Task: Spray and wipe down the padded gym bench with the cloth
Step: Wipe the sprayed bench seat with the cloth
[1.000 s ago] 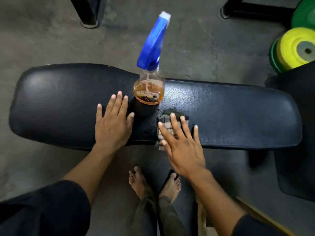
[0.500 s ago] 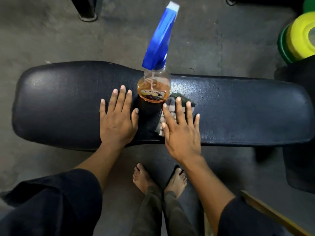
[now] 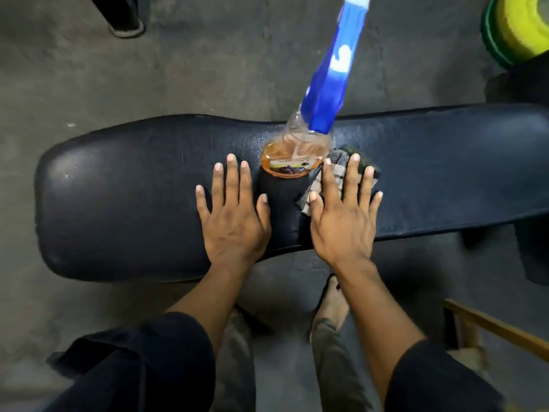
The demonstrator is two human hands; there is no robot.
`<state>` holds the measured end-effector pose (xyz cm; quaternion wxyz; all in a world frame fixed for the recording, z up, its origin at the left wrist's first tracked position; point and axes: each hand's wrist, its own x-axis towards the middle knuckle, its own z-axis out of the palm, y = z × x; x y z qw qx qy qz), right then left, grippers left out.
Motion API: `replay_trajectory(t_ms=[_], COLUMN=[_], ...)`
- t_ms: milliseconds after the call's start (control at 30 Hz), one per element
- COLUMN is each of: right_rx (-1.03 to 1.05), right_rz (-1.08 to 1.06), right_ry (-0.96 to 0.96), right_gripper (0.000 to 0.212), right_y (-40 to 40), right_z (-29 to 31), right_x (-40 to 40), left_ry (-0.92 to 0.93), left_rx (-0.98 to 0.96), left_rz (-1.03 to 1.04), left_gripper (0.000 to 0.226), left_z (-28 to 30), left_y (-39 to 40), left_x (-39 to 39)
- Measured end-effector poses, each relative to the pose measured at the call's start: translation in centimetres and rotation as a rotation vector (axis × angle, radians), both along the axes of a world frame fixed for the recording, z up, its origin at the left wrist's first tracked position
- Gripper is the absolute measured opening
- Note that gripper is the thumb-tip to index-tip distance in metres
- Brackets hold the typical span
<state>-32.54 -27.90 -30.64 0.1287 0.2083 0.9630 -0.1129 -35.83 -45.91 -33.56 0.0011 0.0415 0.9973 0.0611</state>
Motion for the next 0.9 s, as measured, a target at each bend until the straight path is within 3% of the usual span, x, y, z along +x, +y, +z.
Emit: replay_trajectory(t_ms=[233,467,633,900], right_rx=[-0.002,-0.002,-0.005,0.026], right_rz=[-0.042,-0.153,-0.056,0.092], right_ry=[-0.043,-0.046,-0.027,-0.021], right_gripper=[0.07,0.069,0.058,0.067], right_y=[-6.3,0.1,2.3,-0.7], right_z=[0.6,0.4,-0.3,0.2], right_x=[5.0,0.8,-5.2,1.7], left_ry=[-0.013,-0.032,-0.045,-0.119], left_rx=[0.042,0.024,0.004,-0.043], left_rz=[-0.017,-0.033,-0.038,-0.061], left_gripper=[0.074,0.078,0.08,0.077], left_z=[0.3,-0.1,-0.1,1.3], left_y=[-0.2,-0.5,-0.3,-0.3], left_x=[0.1,0.0,-0.1,-0.5])
